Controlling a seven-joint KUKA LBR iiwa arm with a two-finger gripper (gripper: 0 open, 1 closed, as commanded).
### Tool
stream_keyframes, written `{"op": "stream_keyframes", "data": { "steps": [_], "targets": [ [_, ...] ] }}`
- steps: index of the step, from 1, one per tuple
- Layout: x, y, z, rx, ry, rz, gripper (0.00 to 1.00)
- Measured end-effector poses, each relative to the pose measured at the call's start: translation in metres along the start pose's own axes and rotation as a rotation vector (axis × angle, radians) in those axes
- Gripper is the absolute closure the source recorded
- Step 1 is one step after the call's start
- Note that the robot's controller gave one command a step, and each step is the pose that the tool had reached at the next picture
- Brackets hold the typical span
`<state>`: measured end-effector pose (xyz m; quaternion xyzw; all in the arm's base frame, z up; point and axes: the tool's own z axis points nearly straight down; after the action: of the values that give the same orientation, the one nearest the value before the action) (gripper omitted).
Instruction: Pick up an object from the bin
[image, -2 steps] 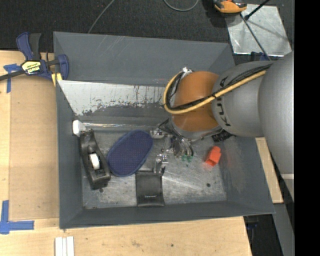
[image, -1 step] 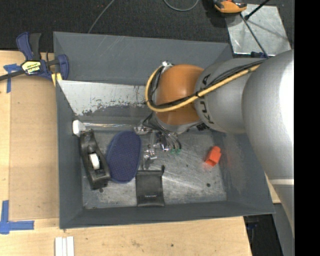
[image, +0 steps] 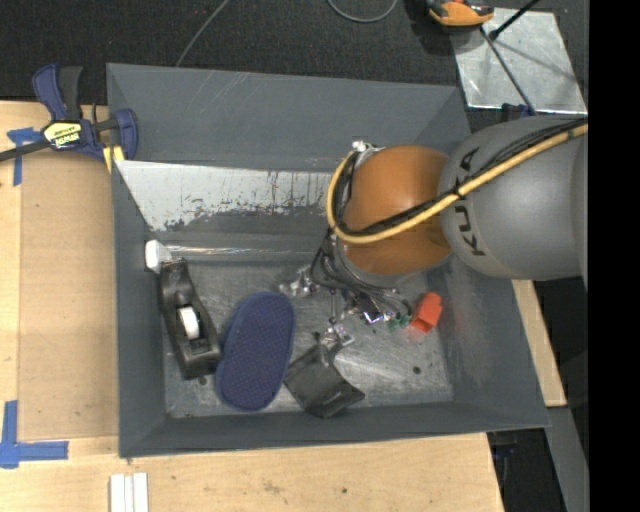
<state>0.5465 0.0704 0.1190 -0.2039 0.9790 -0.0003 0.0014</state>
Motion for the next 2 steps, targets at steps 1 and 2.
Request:
{"op": "stream_keyframes", "data": {
  "steps": [1,2],
  "targets": [
    [0.0342,-0.0096,0.0453,0.003,-0.011,-0.279,0.0],
    [0.0312,-0.0092,0.0426,0.005,-0.019,-0.278,1.0]
  ]
}}
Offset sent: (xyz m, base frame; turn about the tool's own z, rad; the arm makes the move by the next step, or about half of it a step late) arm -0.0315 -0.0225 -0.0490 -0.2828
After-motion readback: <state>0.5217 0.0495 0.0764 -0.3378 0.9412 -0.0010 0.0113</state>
